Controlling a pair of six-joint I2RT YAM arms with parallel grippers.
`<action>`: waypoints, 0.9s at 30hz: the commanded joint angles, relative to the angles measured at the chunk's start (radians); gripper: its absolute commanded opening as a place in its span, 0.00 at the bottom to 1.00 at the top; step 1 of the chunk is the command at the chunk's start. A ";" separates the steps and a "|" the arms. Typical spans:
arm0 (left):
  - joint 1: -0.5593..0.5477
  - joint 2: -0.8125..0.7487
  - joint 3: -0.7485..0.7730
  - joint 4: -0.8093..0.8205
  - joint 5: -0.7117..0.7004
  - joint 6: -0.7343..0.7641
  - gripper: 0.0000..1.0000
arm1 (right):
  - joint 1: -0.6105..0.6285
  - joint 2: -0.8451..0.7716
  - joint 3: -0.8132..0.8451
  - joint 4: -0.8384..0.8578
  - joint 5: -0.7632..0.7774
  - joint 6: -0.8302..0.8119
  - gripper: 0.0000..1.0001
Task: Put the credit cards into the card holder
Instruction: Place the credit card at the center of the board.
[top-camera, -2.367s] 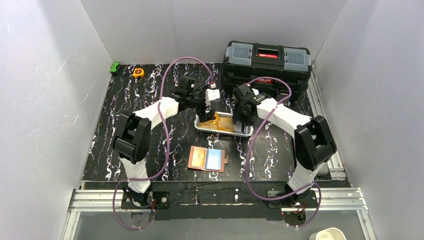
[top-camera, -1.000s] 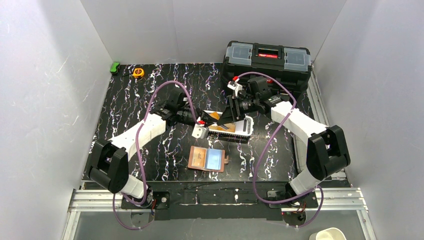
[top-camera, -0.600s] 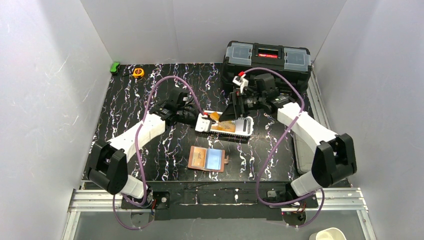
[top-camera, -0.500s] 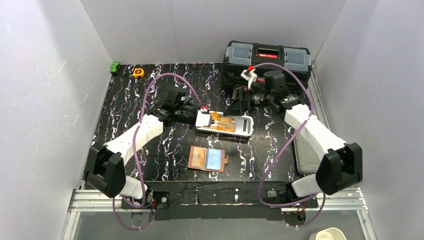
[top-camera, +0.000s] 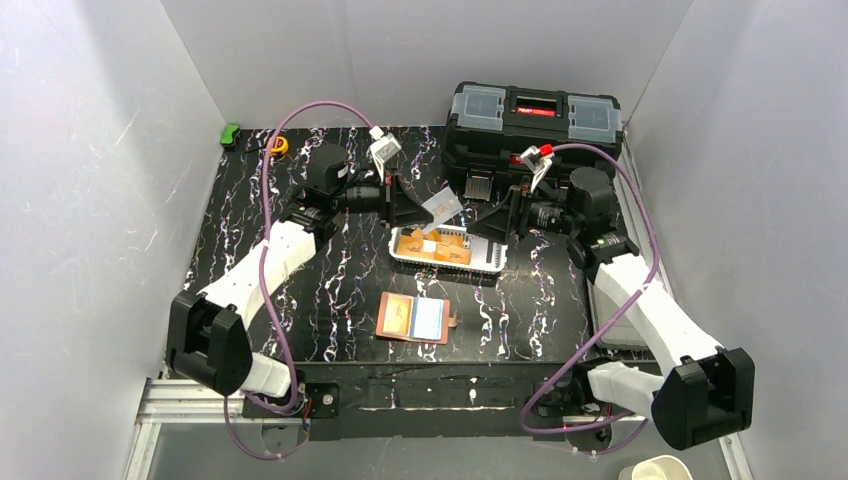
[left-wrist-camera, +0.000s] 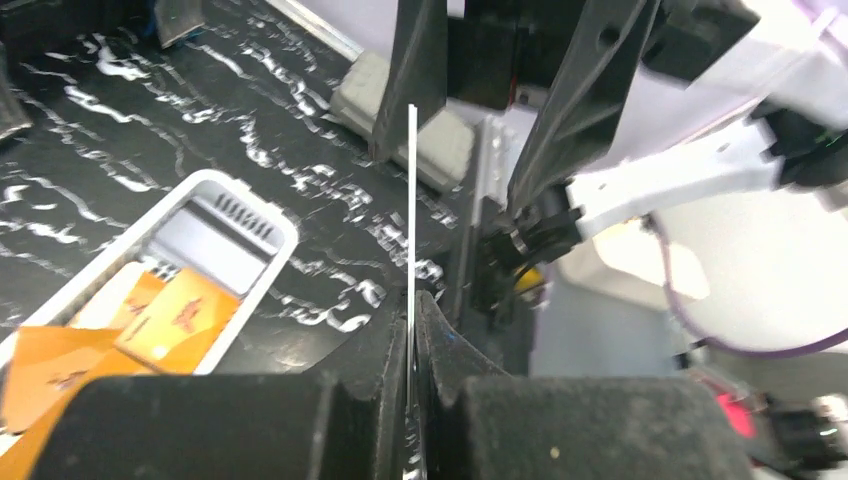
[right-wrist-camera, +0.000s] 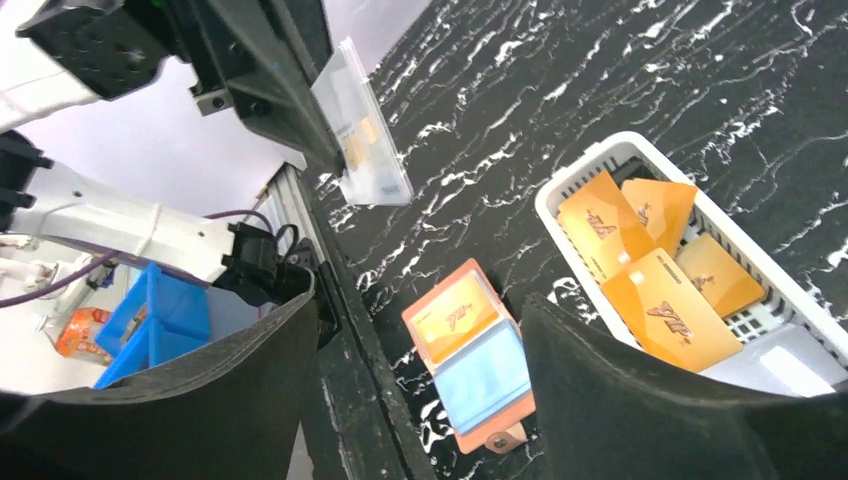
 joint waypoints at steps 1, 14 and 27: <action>0.005 0.019 -0.010 0.314 0.079 -0.454 0.00 | -0.003 -0.072 -0.034 0.234 -0.026 0.076 0.76; 0.001 0.023 -0.017 0.386 0.055 -0.579 0.00 | -0.003 0.065 -0.010 0.574 -0.071 0.356 0.66; -0.005 0.013 -0.036 0.398 0.069 -0.546 0.00 | 0.046 0.148 0.049 0.640 -0.024 0.423 0.26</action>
